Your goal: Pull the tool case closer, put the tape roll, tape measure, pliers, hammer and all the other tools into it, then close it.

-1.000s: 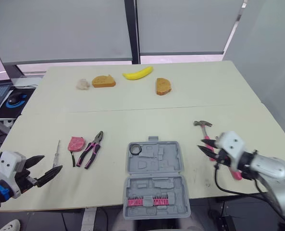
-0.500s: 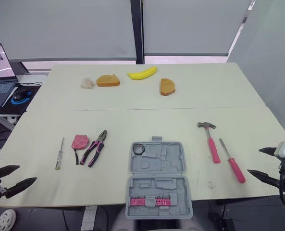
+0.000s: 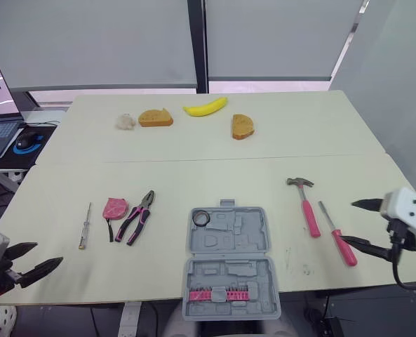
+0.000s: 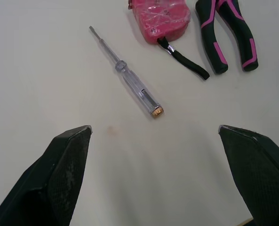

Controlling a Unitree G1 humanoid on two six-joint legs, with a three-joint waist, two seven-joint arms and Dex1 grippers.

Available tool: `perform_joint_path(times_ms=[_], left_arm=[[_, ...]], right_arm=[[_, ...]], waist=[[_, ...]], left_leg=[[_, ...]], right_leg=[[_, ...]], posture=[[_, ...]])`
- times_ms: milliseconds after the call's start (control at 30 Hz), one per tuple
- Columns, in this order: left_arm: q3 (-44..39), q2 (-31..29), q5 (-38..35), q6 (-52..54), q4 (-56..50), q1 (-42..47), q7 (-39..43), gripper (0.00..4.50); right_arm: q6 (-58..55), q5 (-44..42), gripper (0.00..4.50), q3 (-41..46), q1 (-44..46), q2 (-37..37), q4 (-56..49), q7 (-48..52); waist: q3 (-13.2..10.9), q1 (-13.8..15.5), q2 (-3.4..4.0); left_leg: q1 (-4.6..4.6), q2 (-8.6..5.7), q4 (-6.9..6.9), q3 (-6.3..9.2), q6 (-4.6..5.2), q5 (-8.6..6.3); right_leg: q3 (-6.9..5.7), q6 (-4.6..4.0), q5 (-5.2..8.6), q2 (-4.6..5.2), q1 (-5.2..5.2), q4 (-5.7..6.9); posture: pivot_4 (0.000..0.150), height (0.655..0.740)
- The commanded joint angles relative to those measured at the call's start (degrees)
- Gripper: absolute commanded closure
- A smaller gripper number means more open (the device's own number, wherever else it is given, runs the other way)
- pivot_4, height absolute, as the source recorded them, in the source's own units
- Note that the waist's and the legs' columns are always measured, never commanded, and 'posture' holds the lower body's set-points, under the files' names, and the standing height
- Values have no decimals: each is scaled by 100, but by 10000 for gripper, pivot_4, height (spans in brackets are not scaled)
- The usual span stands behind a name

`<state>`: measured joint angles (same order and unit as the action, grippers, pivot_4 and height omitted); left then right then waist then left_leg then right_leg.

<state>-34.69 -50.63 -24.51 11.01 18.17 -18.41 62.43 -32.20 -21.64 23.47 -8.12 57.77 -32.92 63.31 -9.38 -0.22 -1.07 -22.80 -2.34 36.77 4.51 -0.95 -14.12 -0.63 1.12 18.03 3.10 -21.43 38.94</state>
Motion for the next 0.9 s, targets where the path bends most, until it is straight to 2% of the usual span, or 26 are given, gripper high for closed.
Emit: perform_joint_path(times_ms=[33,233,367,400,467,600,900], left_arm=[[-217,430,-243,459,-872,-133,-693,0],[52,1605,-219,1220,-2221,-21,-2324,0],[237,2117,-205,1391,-2643,249,-2997,0],[285,2187,-193,1410,-2679,321,-3114,0],[404,2280,-88,1383,-2658,503,-3344,3872],[655,2356,142,1341,-2410,882,-3686,14982],[1215,2509,564,1652,-1688,1754,-4364,14982]], right_arm=[[-377,-524,69,-543,670,51,-559,-164],[-1092,-1084,69,-2064,2281,-551,-985,-673],[-1197,-1044,69,-2669,2772,-861,-886,-833],[-1197,-1038,69,-2749,2831,-901,-860,-849],[-1218,-1053,0,-2839,2926,-949,-825,-872],[-1245,-1096,0,-2941,3029,-999,-782,-908],[-1265,-1074,0,-3147,3131,-1099,-752,-944]], waist=[[1,11,-7],[0,44,-16],[5,83,-26],[5,86,-26],[5,106,-26],[5,121,-26],[5,119,-27]], left_leg=[[-2,0,2,3,0,0],[-2,-2,12,4,-1,0],[-6,-6,14,7,-1,0],[-6,-7,15,7,-1,0],[-6,-9,17,7,-1,0],[-4,-9,16,6,-1,0],[-3,-12,17,5,-1,0]], right_leg=[[-3,0,0,-1,0,0],[-2,8,-5,0,2,0],[-5,14,-8,-2,2,0],[-5,19,-12,-2,2,0],[-4,20,-13,-2,2,0],[-4,19,-14,-4,2,1],[-3,21,-17,-6,3,5]], posture=[[1500,7400],[1500,7400],[1500,7400],[1500,7400],[1500,7400],[1500,7400],[1500,7400]])
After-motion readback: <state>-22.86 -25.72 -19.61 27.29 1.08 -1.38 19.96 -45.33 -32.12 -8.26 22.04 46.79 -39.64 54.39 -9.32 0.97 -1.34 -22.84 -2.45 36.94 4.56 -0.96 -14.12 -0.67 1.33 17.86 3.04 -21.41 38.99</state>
